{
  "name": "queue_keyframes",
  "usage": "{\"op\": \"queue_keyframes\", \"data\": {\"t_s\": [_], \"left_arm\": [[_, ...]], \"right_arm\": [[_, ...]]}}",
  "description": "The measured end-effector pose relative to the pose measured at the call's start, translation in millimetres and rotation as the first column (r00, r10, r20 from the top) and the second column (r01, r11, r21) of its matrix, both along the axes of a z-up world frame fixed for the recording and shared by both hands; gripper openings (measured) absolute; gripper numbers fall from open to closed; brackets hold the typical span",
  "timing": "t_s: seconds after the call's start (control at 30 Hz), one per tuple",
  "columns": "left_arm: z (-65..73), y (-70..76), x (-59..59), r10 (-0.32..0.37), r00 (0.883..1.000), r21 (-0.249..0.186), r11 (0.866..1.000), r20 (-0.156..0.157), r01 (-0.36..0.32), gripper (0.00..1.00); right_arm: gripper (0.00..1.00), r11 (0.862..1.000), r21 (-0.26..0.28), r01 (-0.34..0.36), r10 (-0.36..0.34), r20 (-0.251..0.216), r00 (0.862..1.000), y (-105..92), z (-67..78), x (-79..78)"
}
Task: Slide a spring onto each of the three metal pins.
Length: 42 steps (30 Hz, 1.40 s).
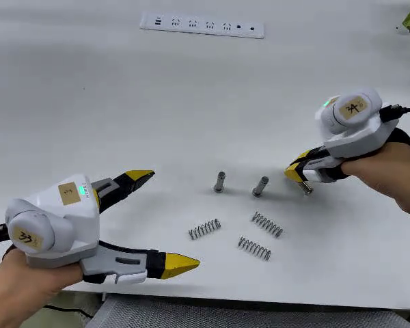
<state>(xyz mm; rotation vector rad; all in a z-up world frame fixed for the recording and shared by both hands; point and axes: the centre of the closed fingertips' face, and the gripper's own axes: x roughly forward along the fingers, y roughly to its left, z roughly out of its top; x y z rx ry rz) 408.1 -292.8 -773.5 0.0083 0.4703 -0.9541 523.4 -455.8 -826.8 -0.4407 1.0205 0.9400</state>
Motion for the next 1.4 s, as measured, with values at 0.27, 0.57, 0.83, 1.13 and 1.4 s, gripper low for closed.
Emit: {"op": "queue_keyframes", "data": {"t_s": [0.27,0.57,0.83,1.13,1.4], "left_arm": [[0.1,-0.2,0.1,-0.003,1.0,0.001,1.0,0.003,0.003,1.0],[0.5,-1.5,-0.6,-0.006,1.0,0.004,1.0,0.005,0.006,1.0],[2.1,-4.6,-2.3,-0.013,1.0,0.006,1.0,0.005,0.013,1.0],[2.2,-7.6,-5.0,-0.022,1.0,0.011,1.0,0.005,0.022,1.0],[2.7,-9.2,-5.8,-0.028,1.0,0.015,1.0,0.004,0.028,1.0]], "right_arm": [[0.09,1.0,0.026,0.002,-0.002,0.024,1.0,-2.1,5.8,0.8],[0.09,0.998,0.054,0.02,-0.023,0.045,0.999,-6.3,12.0,-4.7],[0.09,0.996,0.079,0.037,-0.042,0.061,0.997,-9.1,17.0,-10.0],[0.09,0.992,0.109,0.057,-0.067,0.081,0.994,-13.3,20.8,-14.5],[0.09,0.988,0.134,0.078,-0.092,0.101,0.991,-18.6,25.0,-21.0]]}}
